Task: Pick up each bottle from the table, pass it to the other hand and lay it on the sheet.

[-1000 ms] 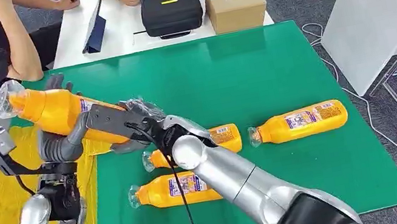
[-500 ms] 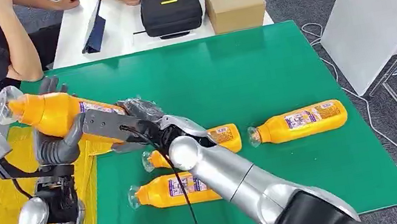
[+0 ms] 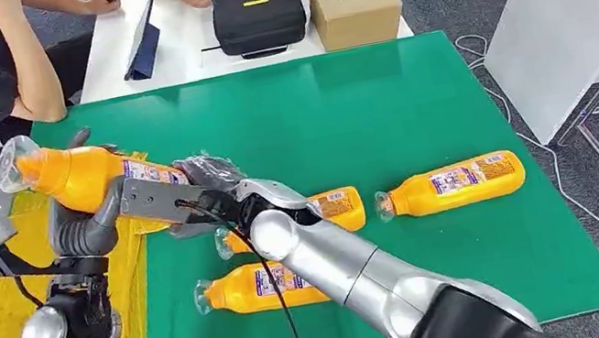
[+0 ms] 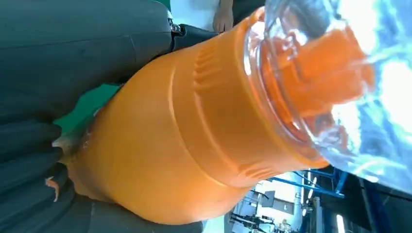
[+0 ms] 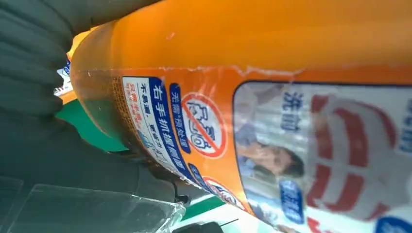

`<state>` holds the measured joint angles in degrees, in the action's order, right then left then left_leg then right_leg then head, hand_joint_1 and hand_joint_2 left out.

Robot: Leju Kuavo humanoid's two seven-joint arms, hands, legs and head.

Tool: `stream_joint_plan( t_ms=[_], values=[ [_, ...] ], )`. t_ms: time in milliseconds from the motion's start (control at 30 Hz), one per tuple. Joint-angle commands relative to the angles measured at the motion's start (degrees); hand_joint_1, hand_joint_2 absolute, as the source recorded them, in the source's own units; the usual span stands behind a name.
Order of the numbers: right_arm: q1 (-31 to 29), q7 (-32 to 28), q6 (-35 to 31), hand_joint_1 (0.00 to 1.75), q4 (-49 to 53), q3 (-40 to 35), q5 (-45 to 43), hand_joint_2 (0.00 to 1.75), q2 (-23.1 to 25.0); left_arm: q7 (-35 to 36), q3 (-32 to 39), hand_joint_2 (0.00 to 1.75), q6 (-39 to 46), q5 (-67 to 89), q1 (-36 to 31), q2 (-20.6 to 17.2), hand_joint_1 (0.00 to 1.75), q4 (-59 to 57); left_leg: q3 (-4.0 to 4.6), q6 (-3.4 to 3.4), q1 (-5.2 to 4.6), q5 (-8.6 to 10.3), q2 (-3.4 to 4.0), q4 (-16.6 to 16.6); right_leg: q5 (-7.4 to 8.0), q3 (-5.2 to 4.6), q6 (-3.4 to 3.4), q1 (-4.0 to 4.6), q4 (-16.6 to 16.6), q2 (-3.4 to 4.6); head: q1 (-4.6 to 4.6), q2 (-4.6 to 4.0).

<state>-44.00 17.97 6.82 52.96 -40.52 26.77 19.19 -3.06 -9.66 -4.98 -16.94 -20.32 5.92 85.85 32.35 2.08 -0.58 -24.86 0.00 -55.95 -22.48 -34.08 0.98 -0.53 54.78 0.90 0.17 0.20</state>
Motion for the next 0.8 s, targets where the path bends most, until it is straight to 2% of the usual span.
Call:
stream_joint_plan(
  t_ms=[33,733,767,800],
  values=[
    [-2.39,0.20,1.72,1.75,-4.93,-3.49,1.30,1.75,0.70,1.14,-4.80,1.75,-2.29,1.75,-0.51,-0.33,1.75,-0.56,-0.21,-0.17,0.07,-0.11,-0.09,-0.02,-0.13,0.26,-0.05,0.06,-0.01,-0.16,0.00,-0.02],
    [-1.68,-0.23,1.65,1.75,-4.31,-3.28,2.32,1.75,-0.09,1.50,-3.96,1.75,-2.69,2.53,1.06,-0.43,1.75,0.65,-0.14,-0.13,0.04,-0.07,-0.08,-0.01,-0.09,0.17,-0.03,0.04,0.00,-0.14,0.00,-0.02],
    [-1.54,-1.08,1.03,1.50,-3.67,-3.27,2.73,1.75,-0.77,1.40,-3.51,1.75,-2.67,2.63,1.44,-0.49,1.75,0.91,-0.13,-0.11,0.04,-0.05,-0.07,0.00,-0.07,0.16,-0.03,0.04,-0.02,-0.11,0.00,-0.02],
    [-0.68,-2.44,-0.18,0.00,-2.71,-1.00,1.13,1.75,-1.43,1.08,-2.88,1.75,-2.64,2.93,1.92,-0.79,1.75,1.02,-0.10,-0.09,0.03,-0.03,-0.05,0.02,-0.04,0.13,-0.02,0.03,-0.04,-0.09,0.00,-0.02]
  ],
)
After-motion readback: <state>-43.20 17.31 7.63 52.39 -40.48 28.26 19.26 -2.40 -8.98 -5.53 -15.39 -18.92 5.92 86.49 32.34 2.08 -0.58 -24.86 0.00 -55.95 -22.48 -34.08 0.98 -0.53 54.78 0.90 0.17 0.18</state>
